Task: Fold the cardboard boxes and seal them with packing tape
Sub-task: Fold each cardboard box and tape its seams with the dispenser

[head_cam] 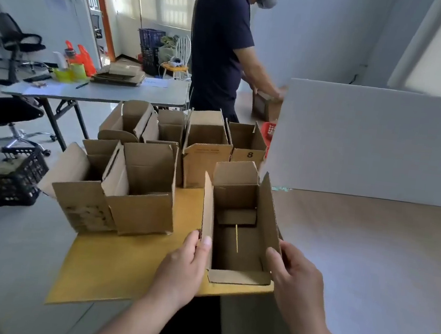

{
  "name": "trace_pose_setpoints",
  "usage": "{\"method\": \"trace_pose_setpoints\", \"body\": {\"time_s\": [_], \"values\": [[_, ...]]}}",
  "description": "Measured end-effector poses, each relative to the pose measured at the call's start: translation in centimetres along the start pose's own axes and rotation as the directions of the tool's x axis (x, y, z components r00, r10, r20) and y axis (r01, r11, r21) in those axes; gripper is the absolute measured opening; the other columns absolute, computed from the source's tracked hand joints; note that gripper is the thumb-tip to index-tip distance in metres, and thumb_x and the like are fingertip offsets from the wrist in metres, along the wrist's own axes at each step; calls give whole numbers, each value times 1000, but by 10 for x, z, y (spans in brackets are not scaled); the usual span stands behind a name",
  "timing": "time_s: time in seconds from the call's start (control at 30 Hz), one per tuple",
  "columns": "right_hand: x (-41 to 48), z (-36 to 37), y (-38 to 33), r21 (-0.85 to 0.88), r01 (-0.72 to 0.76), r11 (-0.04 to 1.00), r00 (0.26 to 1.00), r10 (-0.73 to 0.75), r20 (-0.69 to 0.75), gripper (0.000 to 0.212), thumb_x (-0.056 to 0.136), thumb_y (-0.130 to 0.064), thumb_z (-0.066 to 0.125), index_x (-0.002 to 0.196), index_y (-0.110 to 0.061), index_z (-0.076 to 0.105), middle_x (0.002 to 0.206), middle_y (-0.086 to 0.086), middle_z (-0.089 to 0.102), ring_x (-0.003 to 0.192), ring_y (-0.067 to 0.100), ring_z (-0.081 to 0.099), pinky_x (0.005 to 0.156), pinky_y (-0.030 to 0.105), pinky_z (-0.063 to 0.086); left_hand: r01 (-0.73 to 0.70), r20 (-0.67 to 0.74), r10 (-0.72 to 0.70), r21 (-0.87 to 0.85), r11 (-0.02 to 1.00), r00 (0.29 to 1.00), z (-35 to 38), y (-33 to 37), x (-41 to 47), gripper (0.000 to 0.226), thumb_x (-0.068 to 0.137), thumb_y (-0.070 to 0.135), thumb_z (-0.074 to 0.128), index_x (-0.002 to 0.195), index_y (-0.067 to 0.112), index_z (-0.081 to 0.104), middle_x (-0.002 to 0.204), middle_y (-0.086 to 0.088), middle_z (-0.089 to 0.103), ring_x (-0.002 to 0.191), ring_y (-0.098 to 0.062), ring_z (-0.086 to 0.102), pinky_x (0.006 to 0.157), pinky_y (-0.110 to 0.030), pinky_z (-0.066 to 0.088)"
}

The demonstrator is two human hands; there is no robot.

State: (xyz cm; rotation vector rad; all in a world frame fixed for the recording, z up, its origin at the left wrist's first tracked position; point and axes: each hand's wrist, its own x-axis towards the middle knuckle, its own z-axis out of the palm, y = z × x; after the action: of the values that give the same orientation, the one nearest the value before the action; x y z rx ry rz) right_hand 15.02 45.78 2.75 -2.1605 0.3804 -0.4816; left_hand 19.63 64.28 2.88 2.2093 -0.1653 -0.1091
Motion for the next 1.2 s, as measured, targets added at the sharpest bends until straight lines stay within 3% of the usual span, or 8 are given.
{"method": "trace_pose_setpoints", "body": {"time_s": [0.1, 0.2, 0.33, 0.57, 0.8, 0.97, 1.1, 1.2], "values": [[23, 27, -12, -63, 6, 998, 1000, -6, -2, 24, 93, -26, 57, 113, -18, 68, 70, -12, 59, 62, -2, 53, 51, 8, 39, -75, 13, 74, 139, 987, 997, -18, -11, 36, 34, 102, 43, 26, 119, 19, 42, 83, -3, 61, 82, -25, 62, 66, -35, 48], [54, 51, -25, -103, 20, 994, 1000, -18, 15, 25, 95, -26, 54, 115, -18, 66, 63, -14, 53, 55, 0, 50, 49, 6, 38, -143, 14, 145, 282, 949, 989, -36, -18, 79, 25, 102, 37, 32, 109, 18, 45, 71, 3, 55, 66, -18, 57, 51, -26, 39], [92, 77, -34, -104, 22, 994, 999, -17, 50, 23, 96, -27, 52, 110, -16, 65, 60, -14, 48, 53, 2, 46, 44, 9, 33, -181, -57, 221, 393, 902, 974, -54, -18, 122, 29, 97, 40, 41, 109, 18, 56, 92, 4, 62, 86, -15, 58, 68, -28, 51], [137, 127, -35, -101, 85, 991, 978, -64, 196, 19, 99, -28, 46, 104, -20, 62, 73, -8, 58, 65, 10, 55, 53, 22, 41, -14, -154, 95, 462, 887, 983, -63, -41, 174, 34, 94, 39, 45, 116, 18, 60, 123, 2, 54, 111, -17, 46, 86, -30, 40], [164, 163, -16, -239, 186, 953, 945, -107, 308, 36, 99, -34, 44, 134, -26, 49, 113, -5, 65, 95, 13, 62, 77, 26, 52, 153, -129, -107, 439, 885, 986, -53, -53, 194, 43, 98, 37, 43, 137, 23, 33, 102, 1, 63, 81, -19, 58, 63, -30, 45], [176, 182, -1, -339, 170, 925, 871, 20, 492, 28, 98, -36, 44, 122, -22, 50, 103, 0, 65, 87, 19, 63, 75, 35, 54, 197, -143, -141, 557, 807, 980, -46, -55, 203, 74, 98, 38, 44, 152, 25, -5, 82, 6, 61, 59, -9, 54, 47, -23, 39], [183, 189, 3, -341, 174, 924, 859, 27, 512, 29, 97, -35, 47, 121, -19, 52, 106, 1, 63, 89, 20, 63, 74, 33, 54, 232, -121, -198, 553, 800, 973, -48, -57, 209, 56, 100, 38, 40, 150, 22, 21, 121, 0, 64, 94, -16, 63, 65, -25, 44], [183, 189, 3, -371, 195, 908, 866, 18, 500, 38, 95, -45, 48, 125, -22, 50, 108, -1, 64, 90, 18, 64, 69, 30, 53, 226, -101, -205, 561, 796, 973, -49, -57, 210, 52, 100, 40, 38, 147, 22, 27, 126, -1, 61, 101, -19, 62, 71, -29, 47]]}}
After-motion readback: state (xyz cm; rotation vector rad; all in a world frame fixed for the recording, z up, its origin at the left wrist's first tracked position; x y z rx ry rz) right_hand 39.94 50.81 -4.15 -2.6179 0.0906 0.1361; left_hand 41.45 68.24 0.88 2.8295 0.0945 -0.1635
